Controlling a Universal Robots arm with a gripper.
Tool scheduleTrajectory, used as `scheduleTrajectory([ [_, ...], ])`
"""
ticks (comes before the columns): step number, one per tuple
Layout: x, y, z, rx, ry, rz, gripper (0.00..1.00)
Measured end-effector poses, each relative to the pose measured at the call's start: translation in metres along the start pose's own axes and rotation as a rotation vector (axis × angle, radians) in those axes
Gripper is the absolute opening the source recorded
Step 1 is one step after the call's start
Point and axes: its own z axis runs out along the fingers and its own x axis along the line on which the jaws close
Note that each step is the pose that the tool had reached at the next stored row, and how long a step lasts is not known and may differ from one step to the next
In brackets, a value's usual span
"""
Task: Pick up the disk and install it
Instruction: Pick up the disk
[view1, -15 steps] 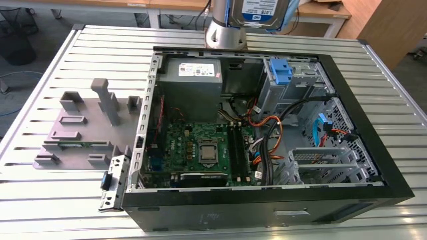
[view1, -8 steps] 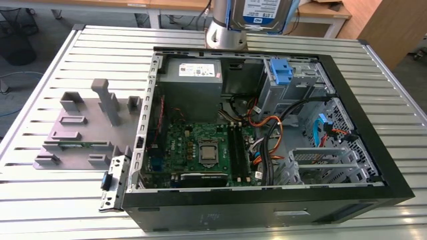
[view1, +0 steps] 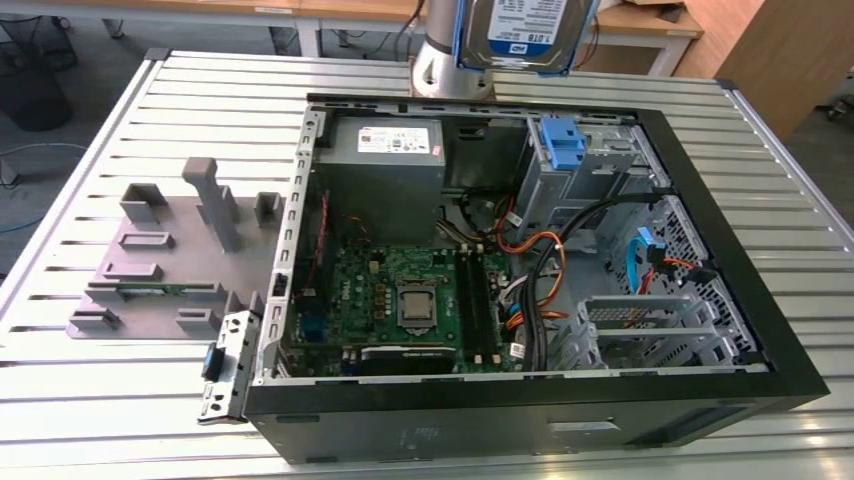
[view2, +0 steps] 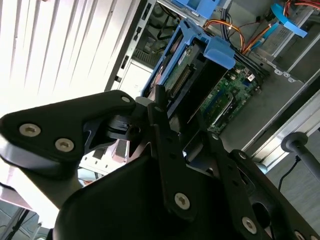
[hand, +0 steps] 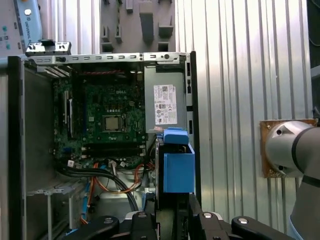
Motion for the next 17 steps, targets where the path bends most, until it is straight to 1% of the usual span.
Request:
scheduleTrajectory([
  [2,0.0054,-0.0003,-0.0001,0.0001,-0.0002,0.000,0.35],
  [5,0.0093,-0.0005,-0.0002,0.0001,-0.0002,0.000,0.35],
  [17,0.0113,-0.0006,-0.0002,0.0001,-0.0002,0.000,0.35],
])
